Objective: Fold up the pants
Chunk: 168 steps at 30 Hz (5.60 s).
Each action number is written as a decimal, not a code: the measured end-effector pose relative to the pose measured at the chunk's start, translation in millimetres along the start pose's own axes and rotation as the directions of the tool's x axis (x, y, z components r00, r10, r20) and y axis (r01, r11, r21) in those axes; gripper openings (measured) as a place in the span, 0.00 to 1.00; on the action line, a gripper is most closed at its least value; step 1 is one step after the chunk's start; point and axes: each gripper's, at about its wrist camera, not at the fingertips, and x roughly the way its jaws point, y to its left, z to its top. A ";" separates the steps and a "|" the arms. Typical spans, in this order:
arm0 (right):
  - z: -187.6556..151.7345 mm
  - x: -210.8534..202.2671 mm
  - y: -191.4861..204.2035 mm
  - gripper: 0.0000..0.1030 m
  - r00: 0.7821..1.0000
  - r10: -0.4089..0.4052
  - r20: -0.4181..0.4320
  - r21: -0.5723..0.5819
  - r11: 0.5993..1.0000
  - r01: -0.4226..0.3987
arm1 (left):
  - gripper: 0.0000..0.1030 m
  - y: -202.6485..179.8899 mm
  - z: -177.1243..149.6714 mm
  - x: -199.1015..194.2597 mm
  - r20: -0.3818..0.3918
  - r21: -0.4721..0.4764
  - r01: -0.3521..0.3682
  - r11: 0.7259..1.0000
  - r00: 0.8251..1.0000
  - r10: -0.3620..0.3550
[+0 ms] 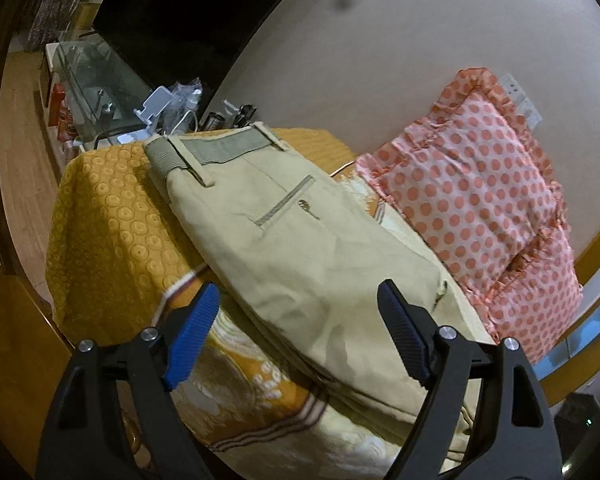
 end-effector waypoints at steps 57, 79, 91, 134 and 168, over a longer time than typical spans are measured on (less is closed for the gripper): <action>-10.4 -75.6 -182.1 0.19 0.997 -0.065 -0.041 0.408 0.910 0.076 | 0.52 -214.7 -65.3 137.4 -0.646 0.469 0.474 0.746 0.760 -0.077; 62.5 -101.2 -188.8 0.56 0.936 -0.342 0.081 0.299 0.904 0.305 | 0.45 -284.8 -47.0 126.6 -0.413 0.585 0.439 0.682 0.885 -0.216; 27.0 -88.0 -120.1 0.99 0.865 -0.496 -0.079 0.204 0.841 0.501 | 0.91 -265.4 -107.2 99.4 -0.438 0.642 0.361 0.676 0.897 -0.063; -48.0 -69.7 -76.8 0.99 0.745 -0.666 -0.028 0.145 0.735 0.662 | 0.98 -195.5 -156.5 54.8 -0.175 0.733 0.077 0.676 0.981 0.079; -48.1 -70.2 -77.6 0.99 0.746 -0.665 -0.025 0.143 0.736 0.661 | 0.98 -195.1 -156.3 55.2 -0.173 0.732 0.076 0.677 0.982 0.077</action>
